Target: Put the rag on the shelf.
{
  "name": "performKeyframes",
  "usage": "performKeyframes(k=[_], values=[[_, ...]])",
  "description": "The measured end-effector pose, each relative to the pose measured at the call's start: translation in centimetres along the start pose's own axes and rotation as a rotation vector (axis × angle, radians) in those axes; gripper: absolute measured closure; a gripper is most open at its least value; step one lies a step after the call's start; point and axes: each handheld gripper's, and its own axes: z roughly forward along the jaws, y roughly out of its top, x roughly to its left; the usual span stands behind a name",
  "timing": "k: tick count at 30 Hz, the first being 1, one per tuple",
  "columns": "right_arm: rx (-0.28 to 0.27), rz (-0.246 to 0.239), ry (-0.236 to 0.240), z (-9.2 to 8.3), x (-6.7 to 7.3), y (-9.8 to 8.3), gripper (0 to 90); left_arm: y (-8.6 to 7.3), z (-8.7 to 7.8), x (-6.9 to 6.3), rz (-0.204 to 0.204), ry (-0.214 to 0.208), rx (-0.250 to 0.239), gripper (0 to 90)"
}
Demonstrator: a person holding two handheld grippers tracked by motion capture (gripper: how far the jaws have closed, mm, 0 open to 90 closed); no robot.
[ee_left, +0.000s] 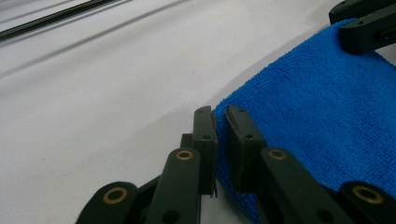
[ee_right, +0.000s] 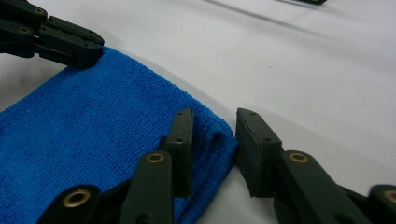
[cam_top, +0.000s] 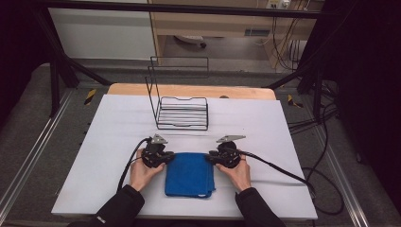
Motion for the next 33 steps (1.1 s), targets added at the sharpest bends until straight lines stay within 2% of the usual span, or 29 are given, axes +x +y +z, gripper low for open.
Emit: performKeyframes(k=[4, 9, 16, 20, 27, 33], values=[[0.001, 0.011, 0.008, 0.0, 0.1, -0.1, 75.1, 0.0, 0.0, 0.1, 0.003, -0.014, 0.002, 81.9], [0.005, 0.031, 0.021, 0.1, 0.1, -0.1, 81.9, 0.0, 0.0, 0.0, 0.005, -0.006, 0.0, 82.1], [0.002, 0.031, 0.029, 0.0, 0.1, -0.1, 84.4, 0.0, -0.1, 0.0, 0.003, -0.009, -0.006, 84.7], [-0.007, 0.027, 0.039, -0.3, 0.1, 0.1, 84.6, 0.0, -0.3, 0.3, -0.033, -0.032, -0.012, 85.7], [-0.041, 0.021, 0.054, -1.2, 0.2, 0.4, 84.6, 0.3, -1.3, 0.3, -0.022, -0.04, -0.057, 85.9], [-0.075, 0.021, 0.078, -1.9, 0.4, 0.7, 84.6, 0.5, -2.4, 0.4, -0.032, -0.064, -0.089, 86.0]])
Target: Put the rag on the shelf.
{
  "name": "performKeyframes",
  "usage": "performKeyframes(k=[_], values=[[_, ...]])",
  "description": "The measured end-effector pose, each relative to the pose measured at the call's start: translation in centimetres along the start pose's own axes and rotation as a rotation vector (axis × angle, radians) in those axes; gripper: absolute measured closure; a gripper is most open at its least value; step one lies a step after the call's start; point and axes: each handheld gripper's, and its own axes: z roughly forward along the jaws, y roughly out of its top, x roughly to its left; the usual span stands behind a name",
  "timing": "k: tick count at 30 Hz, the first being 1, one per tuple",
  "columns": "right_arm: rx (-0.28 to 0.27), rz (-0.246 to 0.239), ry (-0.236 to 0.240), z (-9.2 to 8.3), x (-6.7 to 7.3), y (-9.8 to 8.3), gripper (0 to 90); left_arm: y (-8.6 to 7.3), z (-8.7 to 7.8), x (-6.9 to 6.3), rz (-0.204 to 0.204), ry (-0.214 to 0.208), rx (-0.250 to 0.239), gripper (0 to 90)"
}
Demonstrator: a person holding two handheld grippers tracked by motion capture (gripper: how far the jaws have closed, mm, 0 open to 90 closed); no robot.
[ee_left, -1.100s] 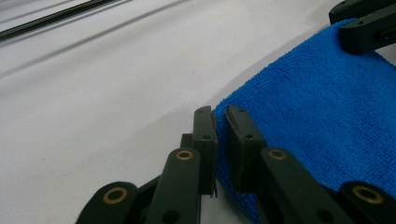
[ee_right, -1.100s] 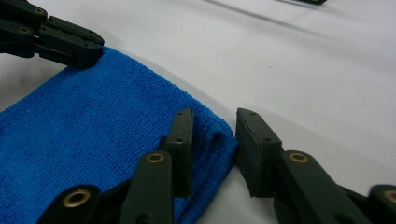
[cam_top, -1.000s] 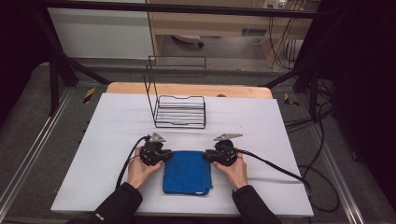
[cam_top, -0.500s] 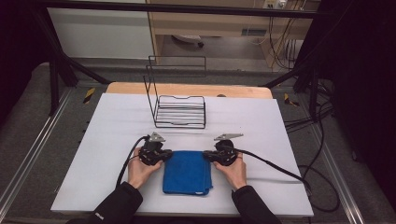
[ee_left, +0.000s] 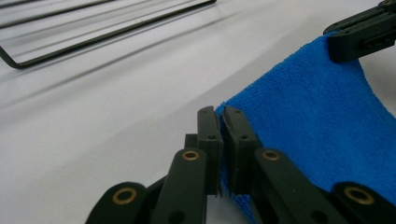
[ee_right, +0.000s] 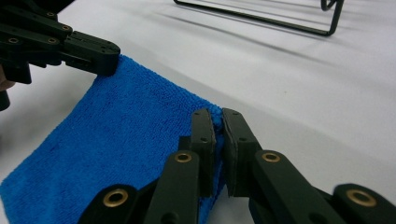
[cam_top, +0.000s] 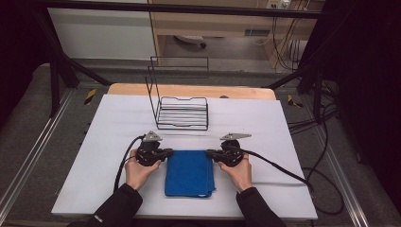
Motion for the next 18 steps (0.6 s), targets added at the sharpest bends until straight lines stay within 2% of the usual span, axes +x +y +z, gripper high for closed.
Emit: performKeyframes(k=[10, 18], values=[[-0.053, -0.015, 0.02, -1.3, 0.3, 0.6, 84.6, 0.5, -1.3, -0.5, 0.003, -0.014, -0.052, 86.0], [-0.09, -0.027, 0.017, -2.2, 0.4, 0.9, 84.5, 1.0, -2.2, -1.2, 0.02, -0.013, -0.096, 86.2]])
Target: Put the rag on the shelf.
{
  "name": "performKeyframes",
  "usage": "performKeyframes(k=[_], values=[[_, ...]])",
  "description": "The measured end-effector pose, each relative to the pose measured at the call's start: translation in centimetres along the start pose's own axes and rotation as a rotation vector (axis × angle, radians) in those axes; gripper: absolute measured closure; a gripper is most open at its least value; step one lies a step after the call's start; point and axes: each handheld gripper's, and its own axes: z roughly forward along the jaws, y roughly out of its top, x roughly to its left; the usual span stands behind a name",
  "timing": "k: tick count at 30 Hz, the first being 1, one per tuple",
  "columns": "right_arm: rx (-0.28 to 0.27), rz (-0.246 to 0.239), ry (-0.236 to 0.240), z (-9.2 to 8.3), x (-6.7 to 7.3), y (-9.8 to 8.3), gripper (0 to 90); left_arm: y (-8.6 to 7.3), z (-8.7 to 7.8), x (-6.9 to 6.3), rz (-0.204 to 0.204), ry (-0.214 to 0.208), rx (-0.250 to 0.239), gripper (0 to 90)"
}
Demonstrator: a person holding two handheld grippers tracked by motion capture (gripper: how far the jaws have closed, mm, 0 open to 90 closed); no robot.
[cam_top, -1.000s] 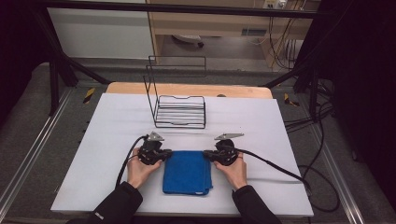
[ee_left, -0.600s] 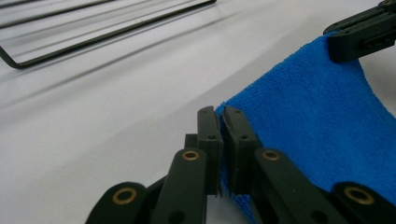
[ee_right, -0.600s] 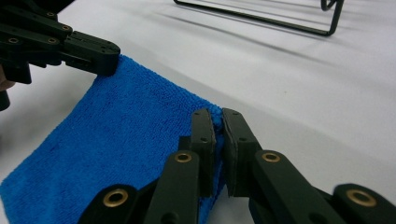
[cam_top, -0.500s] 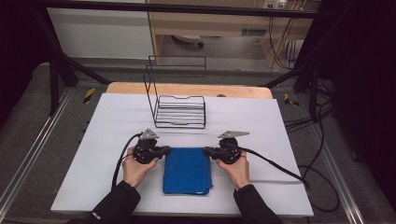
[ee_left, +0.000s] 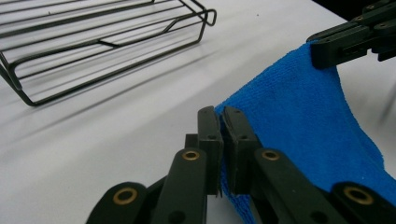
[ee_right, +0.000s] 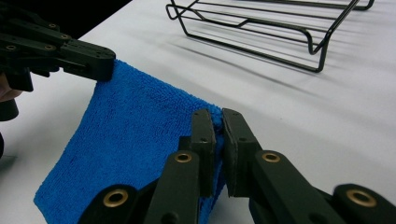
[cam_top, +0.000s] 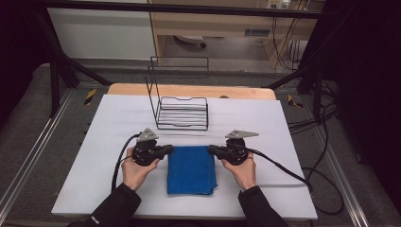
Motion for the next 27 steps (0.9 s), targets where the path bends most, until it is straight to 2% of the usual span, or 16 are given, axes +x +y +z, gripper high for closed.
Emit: performKeyframes(k=[3, 8, 21, 27], values=[[-0.009, -0.003, 0.001, -0.2, 0.0, 0.1, 84.5, 0.2, -0.4, -0.2, 0.004, -0.005, -0.015, 86.2], [-0.035, -0.044, -0.005, -0.9, 0.7, 0.7, 84.6, 0.6, -1.1, -0.6, 0.018, 0.004, -0.041, 86.3], [-0.1, -0.066, 0.0, -2.4, 1.2, 1.6, 84.6, 1.5, -2.5, -1.5, 0.044, -0.005, -0.096, 86.2], [-0.124, -0.095, -0.008, -3.1, 1.7, 2.1, 84.6, 2.0, -3.1, -1.8, 0.053, -0.004, -0.122, 86.2]])
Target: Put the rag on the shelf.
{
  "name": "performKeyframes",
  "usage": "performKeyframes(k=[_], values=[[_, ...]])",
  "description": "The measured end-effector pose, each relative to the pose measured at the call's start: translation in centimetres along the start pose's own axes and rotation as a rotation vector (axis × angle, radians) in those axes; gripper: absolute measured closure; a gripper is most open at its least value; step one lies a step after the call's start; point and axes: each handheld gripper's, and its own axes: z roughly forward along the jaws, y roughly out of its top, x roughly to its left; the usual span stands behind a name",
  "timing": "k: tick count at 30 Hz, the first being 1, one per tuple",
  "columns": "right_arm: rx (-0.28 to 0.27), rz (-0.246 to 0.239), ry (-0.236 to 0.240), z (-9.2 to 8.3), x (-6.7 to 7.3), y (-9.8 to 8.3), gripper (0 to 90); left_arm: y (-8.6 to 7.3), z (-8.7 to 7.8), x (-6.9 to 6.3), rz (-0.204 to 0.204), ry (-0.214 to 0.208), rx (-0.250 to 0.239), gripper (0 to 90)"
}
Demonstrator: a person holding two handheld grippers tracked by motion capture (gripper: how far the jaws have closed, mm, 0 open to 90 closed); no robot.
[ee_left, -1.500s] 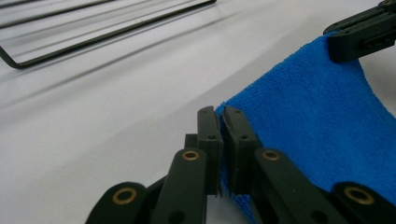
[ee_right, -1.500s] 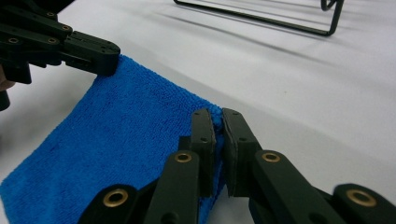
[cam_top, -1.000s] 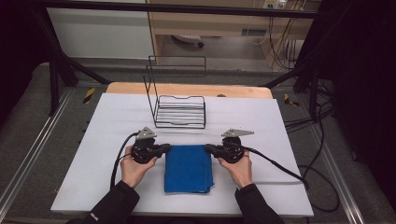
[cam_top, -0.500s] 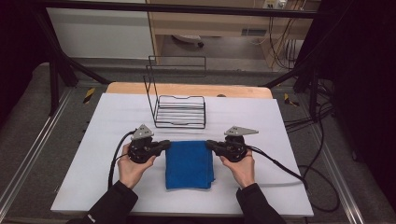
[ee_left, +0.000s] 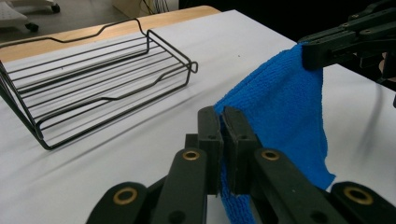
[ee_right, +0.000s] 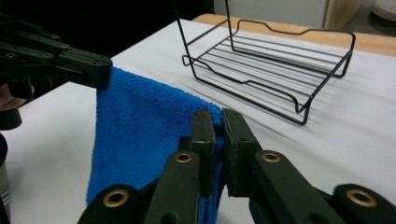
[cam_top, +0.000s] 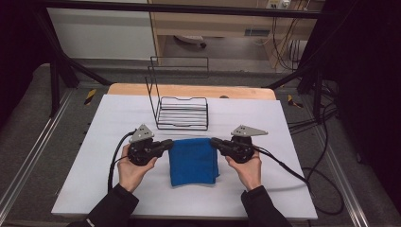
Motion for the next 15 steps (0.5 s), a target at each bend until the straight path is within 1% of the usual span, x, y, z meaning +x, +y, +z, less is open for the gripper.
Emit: performKeyframes(k=[2, 4, 8, 15], values=[[-0.013, -0.001, 0.004, -0.3, 0.2, 0.3, 84.6, 0.2, -0.2, -0.1, -0.001, -0.002, -0.012, 86.2], [-0.031, -0.015, 0.002, -0.6, 0.4, 0.7, 84.7, 0.4, -0.4, -0.2, 0.003, 0.0, -0.021, 86.2], [-0.043, -0.029, -0.005, -0.9, 0.7, 1.0, 84.7, 0.9, -0.8, -0.3, 0.004, 0.001, -0.041, 86.2], [-0.078, -0.06, -0.018, -1.5, 1.3, 2.1, 85.0, 2.0, -1.7, -0.5, 0.022, 0.008, -0.087, 86.2]])
